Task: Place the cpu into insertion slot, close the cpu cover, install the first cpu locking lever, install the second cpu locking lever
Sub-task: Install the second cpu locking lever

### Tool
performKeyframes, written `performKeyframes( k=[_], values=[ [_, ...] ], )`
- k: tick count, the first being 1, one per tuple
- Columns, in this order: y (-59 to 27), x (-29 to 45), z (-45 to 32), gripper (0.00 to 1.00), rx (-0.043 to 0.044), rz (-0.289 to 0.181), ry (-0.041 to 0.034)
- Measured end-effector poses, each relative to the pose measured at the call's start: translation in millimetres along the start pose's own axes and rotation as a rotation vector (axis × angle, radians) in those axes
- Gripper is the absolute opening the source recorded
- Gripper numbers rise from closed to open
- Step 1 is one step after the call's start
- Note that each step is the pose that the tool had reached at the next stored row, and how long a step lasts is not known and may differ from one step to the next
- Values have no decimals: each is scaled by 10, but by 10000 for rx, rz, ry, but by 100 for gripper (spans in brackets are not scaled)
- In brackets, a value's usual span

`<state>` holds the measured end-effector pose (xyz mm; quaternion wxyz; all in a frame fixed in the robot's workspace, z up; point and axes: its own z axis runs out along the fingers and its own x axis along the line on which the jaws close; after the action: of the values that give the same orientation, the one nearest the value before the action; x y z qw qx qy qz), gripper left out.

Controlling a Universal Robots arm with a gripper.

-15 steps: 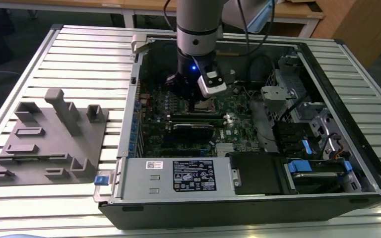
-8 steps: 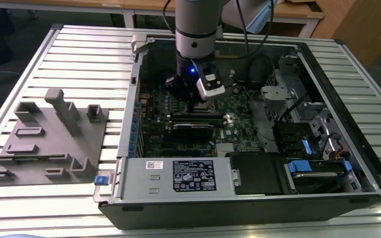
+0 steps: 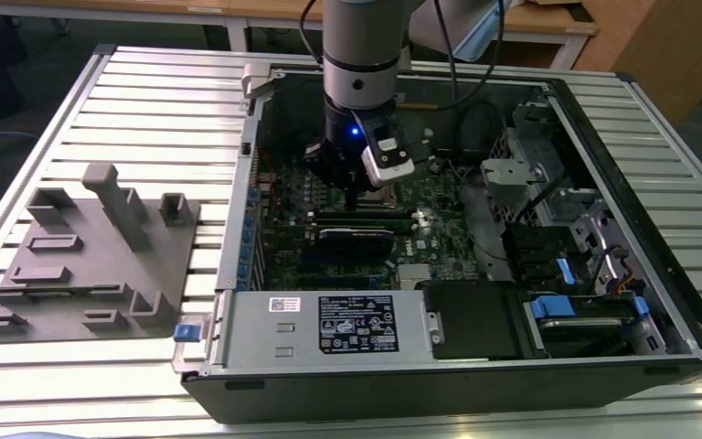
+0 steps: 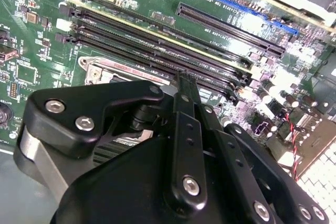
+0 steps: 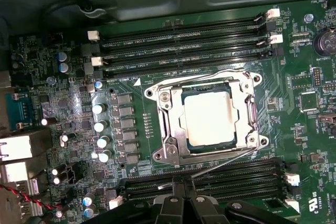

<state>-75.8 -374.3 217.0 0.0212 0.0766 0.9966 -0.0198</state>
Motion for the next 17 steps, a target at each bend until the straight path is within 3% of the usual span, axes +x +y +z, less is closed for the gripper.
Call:
performKeyframes(
  k=[17],
  values=[
    [-2, 23, 43, 10, 0, 0, 0]
  ],
)
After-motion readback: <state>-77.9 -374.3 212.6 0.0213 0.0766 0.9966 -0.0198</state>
